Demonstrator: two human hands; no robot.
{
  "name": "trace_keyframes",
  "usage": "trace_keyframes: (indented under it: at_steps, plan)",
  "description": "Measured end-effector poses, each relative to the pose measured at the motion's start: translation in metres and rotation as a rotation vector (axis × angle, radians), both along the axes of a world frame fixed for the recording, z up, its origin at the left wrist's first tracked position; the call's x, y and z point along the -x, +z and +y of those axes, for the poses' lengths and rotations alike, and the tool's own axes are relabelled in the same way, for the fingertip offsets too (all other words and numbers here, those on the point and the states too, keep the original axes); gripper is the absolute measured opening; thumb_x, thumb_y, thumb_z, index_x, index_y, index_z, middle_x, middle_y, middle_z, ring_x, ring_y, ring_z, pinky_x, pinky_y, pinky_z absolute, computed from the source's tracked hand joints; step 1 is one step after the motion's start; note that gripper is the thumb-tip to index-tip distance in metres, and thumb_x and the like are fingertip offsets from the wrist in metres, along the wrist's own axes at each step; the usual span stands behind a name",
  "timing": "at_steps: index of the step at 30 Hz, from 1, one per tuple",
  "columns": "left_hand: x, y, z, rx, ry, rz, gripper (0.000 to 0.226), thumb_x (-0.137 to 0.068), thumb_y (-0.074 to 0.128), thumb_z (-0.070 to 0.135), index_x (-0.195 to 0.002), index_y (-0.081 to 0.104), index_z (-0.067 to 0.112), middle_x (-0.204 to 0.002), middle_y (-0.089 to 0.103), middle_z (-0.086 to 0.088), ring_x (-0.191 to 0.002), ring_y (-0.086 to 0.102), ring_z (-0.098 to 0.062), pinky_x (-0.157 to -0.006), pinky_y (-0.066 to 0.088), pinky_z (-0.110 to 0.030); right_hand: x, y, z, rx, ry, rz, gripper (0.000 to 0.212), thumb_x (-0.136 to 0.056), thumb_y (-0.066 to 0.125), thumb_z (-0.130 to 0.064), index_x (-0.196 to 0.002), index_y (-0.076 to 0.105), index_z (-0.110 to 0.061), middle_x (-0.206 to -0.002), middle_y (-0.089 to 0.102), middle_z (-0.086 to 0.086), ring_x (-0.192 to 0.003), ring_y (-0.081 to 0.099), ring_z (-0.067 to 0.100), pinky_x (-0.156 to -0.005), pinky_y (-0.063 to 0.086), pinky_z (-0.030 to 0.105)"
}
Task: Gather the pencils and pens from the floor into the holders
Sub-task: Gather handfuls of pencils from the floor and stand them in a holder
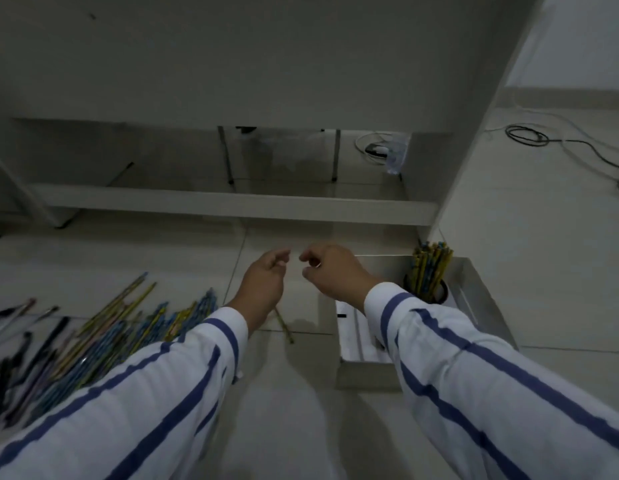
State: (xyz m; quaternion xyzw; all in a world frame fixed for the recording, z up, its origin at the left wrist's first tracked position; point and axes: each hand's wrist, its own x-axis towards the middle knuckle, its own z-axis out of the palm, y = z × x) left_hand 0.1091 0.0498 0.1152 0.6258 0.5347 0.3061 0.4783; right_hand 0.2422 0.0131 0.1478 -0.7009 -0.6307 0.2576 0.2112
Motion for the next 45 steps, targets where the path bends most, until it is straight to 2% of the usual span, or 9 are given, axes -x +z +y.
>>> trace_keyframes:
  at_steps: [9,12,19,27,32,37,41,43,45]
  plan:
    - [0.098,-0.026,0.003,0.058,0.020,0.131,0.037,-0.098,0.038,0.007,-0.134,0.050,0.010,-0.139,0.051,-0.010,-0.127,0.048,-0.022,-0.095,0.034,-0.020,0.108,-0.034,0.009,0.234,0.117,-0.140,0.038,-0.090,0.052,-0.018,-0.128,0.054,-0.018,-0.130,0.051,0.006,-0.115,0.053,0.023,-0.093,0.042,0.028]
    - [0.118,-0.048,0.011,0.086,0.012,0.212,0.038,-0.099,0.037,0.012,-0.135,0.050,0.013,-0.142,0.048,-0.009,-0.129,0.046,-0.024,-0.102,0.036,-0.026,0.125,-0.055,0.008,0.308,0.132,-0.156,0.038,-0.092,0.051,-0.017,-0.130,0.053,-0.016,-0.131,0.051,0.007,-0.117,0.052,0.023,-0.095,0.040,0.027]
    - [0.155,-0.105,0.029,0.137,-0.030,0.336,0.039,-0.099,0.038,0.012,-0.136,0.048,0.015,-0.145,0.045,-0.007,-0.132,0.044,-0.025,-0.107,0.036,-0.032,0.142,-0.117,0.027,0.424,-0.013,-0.156,0.036,-0.092,0.050,-0.017,-0.127,0.055,-0.013,-0.132,0.053,0.010,-0.119,0.052,0.025,-0.100,0.040,0.029]
    - [0.184,-0.149,0.055,0.103,0.030,0.481,0.045,-0.094,0.044,0.012,-0.139,0.046,0.014,-0.146,0.040,-0.007,-0.135,0.035,-0.025,-0.114,0.031,-0.036,0.143,-0.177,0.065,0.413,-0.153,-0.292,0.041,-0.091,0.045,-0.006,-0.132,0.048,-0.007,-0.151,0.028,0.013,-0.134,0.034,0.031,-0.111,0.033,0.036]
    - [0.201,-0.167,0.061,0.120,0.103,0.487,0.045,-0.093,0.045,0.010,-0.138,0.046,0.015,-0.145,0.039,-0.009,-0.134,0.036,-0.027,-0.113,0.032,-0.037,0.137,-0.198,0.072,0.416,-0.224,-0.463,0.036,-0.091,0.038,-0.003,-0.126,0.050,-0.005,-0.132,0.046,0.015,-0.114,0.049,0.032,-0.092,0.044,0.037]
    - [0.223,-0.171,0.069,0.040,0.119,0.559,0.042,-0.091,0.048,0.011,-0.133,0.053,0.014,-0.139,0.047,-0.008,-0.128,0.041,-0.027,-0.108,0.037,-0.038,0.166,-0.202,0.077,0.394,-0.244,-0.268,0.026,-0.090,0.041,0.003,-0.111,0.056,0.001,-0.114,0.056,0.018,-0.096,0.059,0.028,-0.072,0.045,0.029]
    - [0.246,-0.165,0.072,0.003,-0.028,0.699,0.046,-0.089,0.054,0.033,-0.134,0.048,0.024,-0.137,0.047,-0.002,-0.127,0.038,-0.027,-0.107,0.033,-0.040,0.209,-0.195,0.086,0.386,-0.353,0.048,0.018,-0.088,0.051,-0.004,-0.105,0.051,-0.001,-0.102,0.059,0.016,-0.078,0.050,0.020,-0.049,0.033,0.024]
    - [0.256,-0.166,0.070,-0.023,-0.144,0.760,0.059,-0.083,0.058,0.050,-0.135,0.044,0.026,-0.137,0.044,-0.001,-0.126,0.037,-0.026,-0.106,0.030,-0.039,0.228,-0.196,0.095,0.394,-0.367,0.101,0.025,-0.090,0.057,-0.020,-0.106,0.049,-0.003,-0.110,0.057,0.015,-0.087,0.055,0.023,-0.061,0.042,0.024]
    - [0.262,-0.168,0.065,-0.034,-0.224,0.805,0.072,-0.077,0.060,0.061,-0.137,0.040,0.027,-0.139,0.041,-0.001,-0.127,0.036,-0.026,-0.105,0.029,-0.038,0.239,-0.199,0.103,0.440,-0.352,0.051,0.046,-0.088,0.061,-0.037,-0.116,0.046,-0.003,-0.117,0.050,0.015,-0.103,0.055,0.028,-0.081,0.047,0.030]
